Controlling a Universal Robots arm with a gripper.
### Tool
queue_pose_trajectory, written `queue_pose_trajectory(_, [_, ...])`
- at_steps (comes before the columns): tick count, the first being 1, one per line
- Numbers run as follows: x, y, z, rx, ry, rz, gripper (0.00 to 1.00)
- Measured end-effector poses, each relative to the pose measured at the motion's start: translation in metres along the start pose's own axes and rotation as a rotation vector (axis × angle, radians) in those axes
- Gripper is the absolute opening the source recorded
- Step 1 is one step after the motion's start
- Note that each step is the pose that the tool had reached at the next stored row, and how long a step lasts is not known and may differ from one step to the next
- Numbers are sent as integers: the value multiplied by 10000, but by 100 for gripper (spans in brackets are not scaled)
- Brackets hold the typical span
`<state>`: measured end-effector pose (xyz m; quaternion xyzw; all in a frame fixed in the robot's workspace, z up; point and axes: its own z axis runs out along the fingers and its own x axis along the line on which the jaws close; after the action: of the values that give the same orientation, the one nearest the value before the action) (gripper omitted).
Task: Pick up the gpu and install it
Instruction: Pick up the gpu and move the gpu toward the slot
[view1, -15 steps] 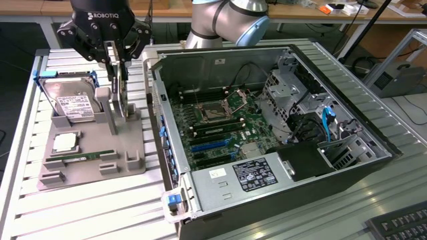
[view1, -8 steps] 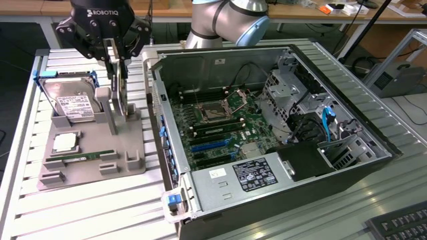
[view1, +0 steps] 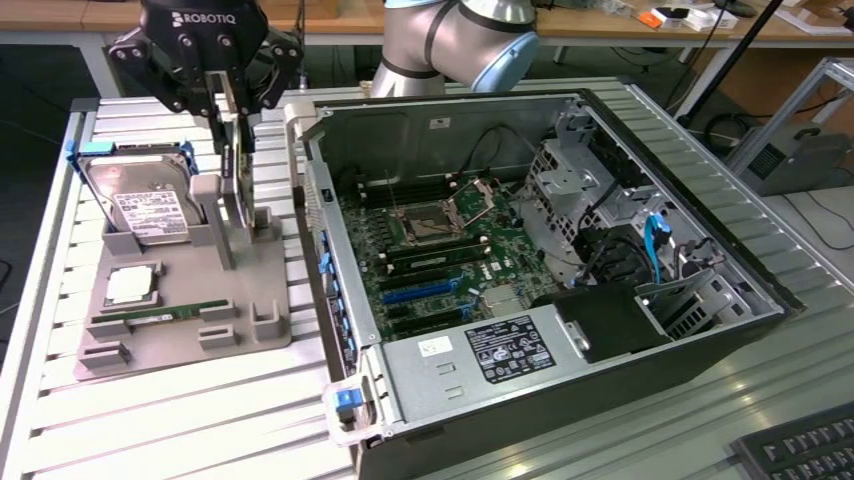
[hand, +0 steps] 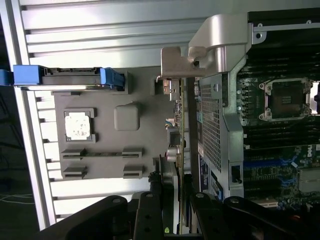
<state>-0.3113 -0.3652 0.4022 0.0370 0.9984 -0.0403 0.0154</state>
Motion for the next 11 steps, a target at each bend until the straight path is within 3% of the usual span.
queue_pose_trajectory(11, [-2, -4, -48, 1, 1, 0, 27])
